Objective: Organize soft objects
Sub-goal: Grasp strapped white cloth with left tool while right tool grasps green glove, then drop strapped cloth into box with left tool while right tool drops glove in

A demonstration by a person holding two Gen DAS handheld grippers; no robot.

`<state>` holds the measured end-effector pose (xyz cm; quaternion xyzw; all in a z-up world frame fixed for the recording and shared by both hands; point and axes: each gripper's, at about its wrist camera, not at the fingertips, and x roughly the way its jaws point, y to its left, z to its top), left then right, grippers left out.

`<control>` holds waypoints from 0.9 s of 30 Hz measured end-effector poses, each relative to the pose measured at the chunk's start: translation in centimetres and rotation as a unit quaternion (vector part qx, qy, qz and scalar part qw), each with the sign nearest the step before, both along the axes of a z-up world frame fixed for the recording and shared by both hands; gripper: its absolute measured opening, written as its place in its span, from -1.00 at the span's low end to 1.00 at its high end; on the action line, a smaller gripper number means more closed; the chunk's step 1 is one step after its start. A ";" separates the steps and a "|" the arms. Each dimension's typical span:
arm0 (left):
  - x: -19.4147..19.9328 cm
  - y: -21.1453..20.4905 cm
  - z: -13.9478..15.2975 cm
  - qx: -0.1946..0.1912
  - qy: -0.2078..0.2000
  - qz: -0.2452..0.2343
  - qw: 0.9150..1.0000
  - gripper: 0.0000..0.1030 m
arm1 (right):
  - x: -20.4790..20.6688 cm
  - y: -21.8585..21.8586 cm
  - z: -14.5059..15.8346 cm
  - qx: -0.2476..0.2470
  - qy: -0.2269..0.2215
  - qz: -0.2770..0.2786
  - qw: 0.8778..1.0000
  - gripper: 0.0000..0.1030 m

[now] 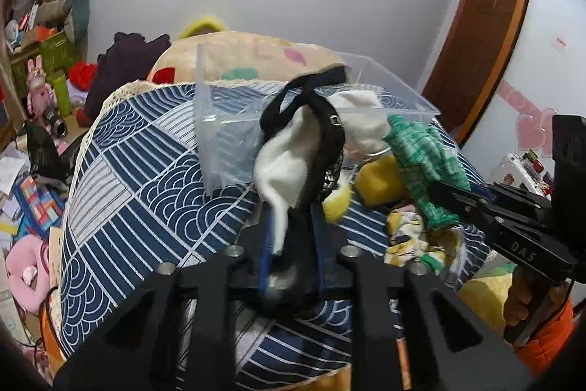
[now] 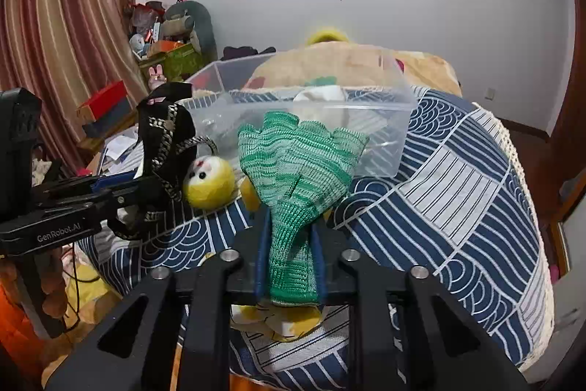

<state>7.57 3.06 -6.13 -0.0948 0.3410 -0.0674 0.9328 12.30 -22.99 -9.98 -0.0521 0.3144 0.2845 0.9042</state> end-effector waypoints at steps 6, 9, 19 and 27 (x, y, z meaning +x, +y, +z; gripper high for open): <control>-1.0 -0.8 1.7 0.019 -0.032 -0.001 0.999 -0.67 | -0.5 -0.3 1.4 0.007 -0.025 -0.004 1.000 -0.75; -1.6 -1.0 2.8 0.019 -0.048 -0.001 0.999 -0.67 | -0.7 -0.2 2.1 0.010 -0.035 -0.003 0.999 -0.75; -2.2 -0.5 6.0 0.016 -0.094 0.014 0.995 -0.67 | -1.1 -0.3 4.5 0.028 -0.069 -0.005 0.997 -0.75; -0.9 0.3 8.1 0.016 -0.125 0.029 0.992 -0.67 | -0.4 -0.1 6.5 0.043 -0.099 -0.006 0.994 -0.75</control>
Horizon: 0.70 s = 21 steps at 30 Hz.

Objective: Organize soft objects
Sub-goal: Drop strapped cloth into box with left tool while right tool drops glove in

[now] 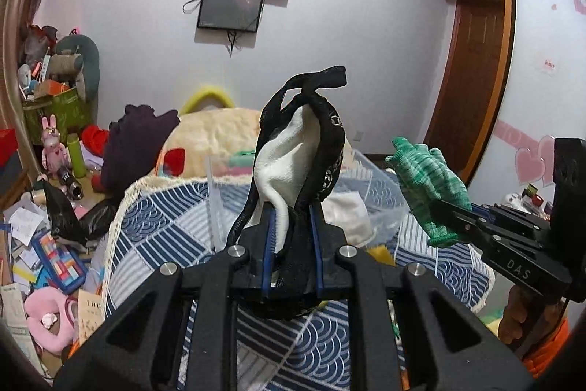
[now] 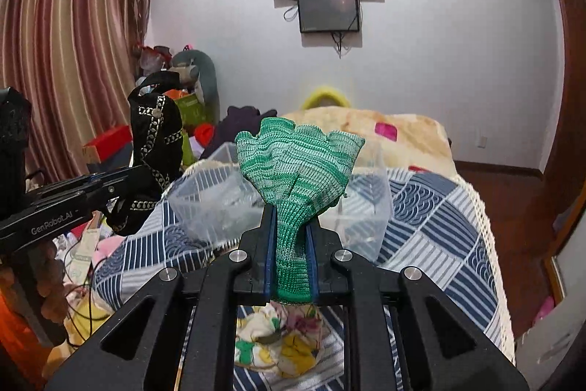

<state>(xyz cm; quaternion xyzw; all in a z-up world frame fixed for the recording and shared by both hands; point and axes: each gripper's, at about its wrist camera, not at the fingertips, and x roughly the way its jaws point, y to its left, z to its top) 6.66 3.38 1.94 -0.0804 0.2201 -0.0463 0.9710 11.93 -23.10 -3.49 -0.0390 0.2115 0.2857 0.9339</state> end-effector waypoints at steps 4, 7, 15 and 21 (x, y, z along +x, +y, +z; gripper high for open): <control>1.0 0.4 0.5 -0.011 -0.005 0.001 1.000 -0.67 | 0.6 0.3 0.7 0.003 -0.011 0.001 1.000 -0.75; 1.9 0.7 0.8 -0.013 -0.007 0.008 1.000 -0.67 | 1.3 0.7 1.1 0.006 -0.019 0.003 1.000 -0.75; 4.6 0.4 0.2 0.006 0.002 0.014 1.000 -0.67 | 2.9 2.4 2.1 0.007 -0.032 0.008 0.999 -0.75; 6.6 0.8 -0.8 0.007 0.017 0.017 1.000 -0.67 | 4.7 3.7 1.8 0.001 -0.026 0.010 1.000 -0.75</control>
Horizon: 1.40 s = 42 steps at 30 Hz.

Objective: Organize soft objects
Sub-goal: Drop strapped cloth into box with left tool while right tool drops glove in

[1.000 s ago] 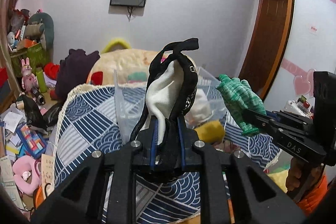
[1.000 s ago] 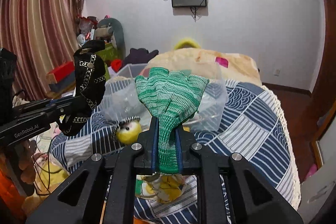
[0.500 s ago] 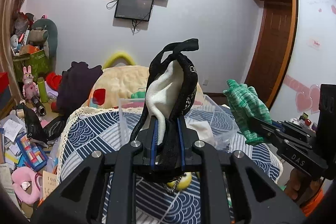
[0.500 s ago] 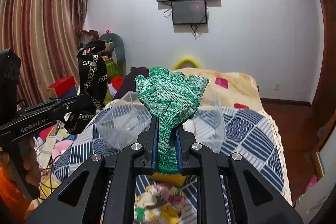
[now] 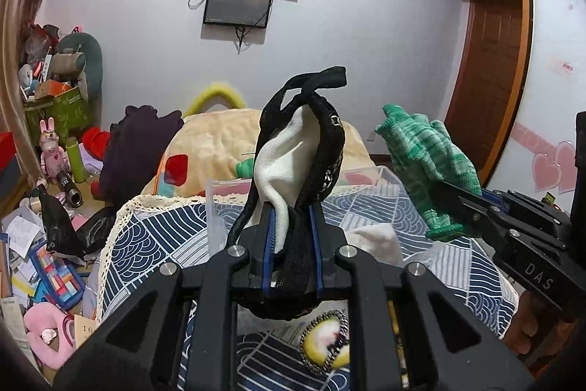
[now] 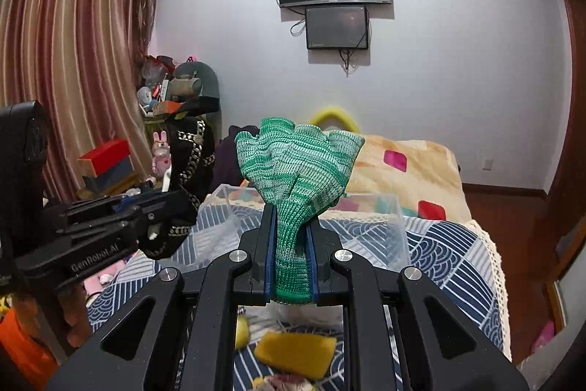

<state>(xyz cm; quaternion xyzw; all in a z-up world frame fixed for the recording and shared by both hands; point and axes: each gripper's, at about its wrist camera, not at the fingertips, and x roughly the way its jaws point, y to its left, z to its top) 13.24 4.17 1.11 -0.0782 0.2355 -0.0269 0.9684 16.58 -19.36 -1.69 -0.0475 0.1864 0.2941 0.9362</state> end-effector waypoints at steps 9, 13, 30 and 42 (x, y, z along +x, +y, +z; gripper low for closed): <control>3.1 0.6 -2.2 -0.006 0.040 0.000 0.999 -0.67 | 2.5 2.2 -1.8 -0.033 0.023 -0.006 0.999 -0.75; 4.1 0.1 -3.3 0.009 0.056 0.000 0.998 -0.67 | 3.9 2.4 -2.8 -0.025 0.058 -0.010 0.998 -0.75; 4.7 -0.2 -5.2 0.009 0.100 -0.015 0.995 -0.24 | 5.3 4.2 -5.2 -0.084 0.109 -0.005 0.990 -0.71; 2.5 0.2 -3.5 0.000 0.081 -0.020 0.997 0.15 | 3.9 2.5 -3.8 -0.064 0.098 0.002 0.993 -0.26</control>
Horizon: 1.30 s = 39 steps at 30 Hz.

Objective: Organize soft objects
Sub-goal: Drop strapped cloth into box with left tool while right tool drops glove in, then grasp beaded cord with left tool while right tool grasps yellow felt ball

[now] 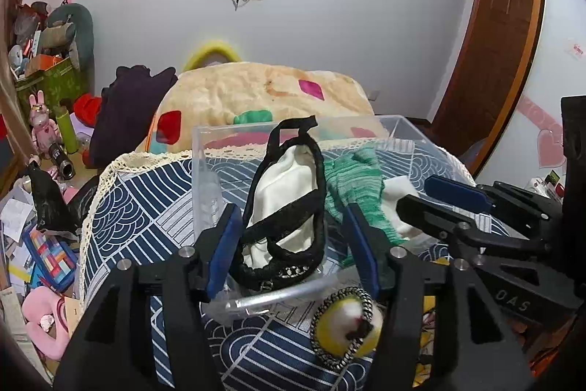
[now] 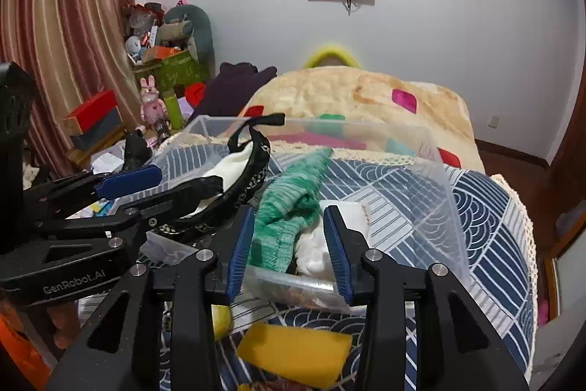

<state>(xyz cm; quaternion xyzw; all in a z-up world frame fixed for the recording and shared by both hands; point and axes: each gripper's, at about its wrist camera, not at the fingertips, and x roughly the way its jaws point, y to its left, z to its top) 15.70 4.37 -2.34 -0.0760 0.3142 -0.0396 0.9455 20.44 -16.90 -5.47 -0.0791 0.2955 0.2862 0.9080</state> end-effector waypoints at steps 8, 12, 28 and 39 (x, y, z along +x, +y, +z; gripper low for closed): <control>-2.2 0.0 1.5 -0.009 -0.020 -0.002 1.000 0.39 | -2.4 -1.0 1.6 0.009 -0.037 0.002 0.999 -0.06; -3.8 0.0 1.6 -0.013 -0.025 -0.004 1.000 0.44 | -3.2 -1.7 1.9 0.013 -0.045 0.006 0.999 -0.05; -5.7 -2.0 -4.6 -0.033 0.055 -0.050 0.997 0.03 | -4.7 -2.7 -2.0 0.001 -0.002 0.016 1.000 -0.02; -6.1 -2.4 -6.6 -0.040 0.058 -0.064 0.995 -0.87 | -5.2 -1.7 -2.8 -0.006 0.010 0.034 0.999 -0.02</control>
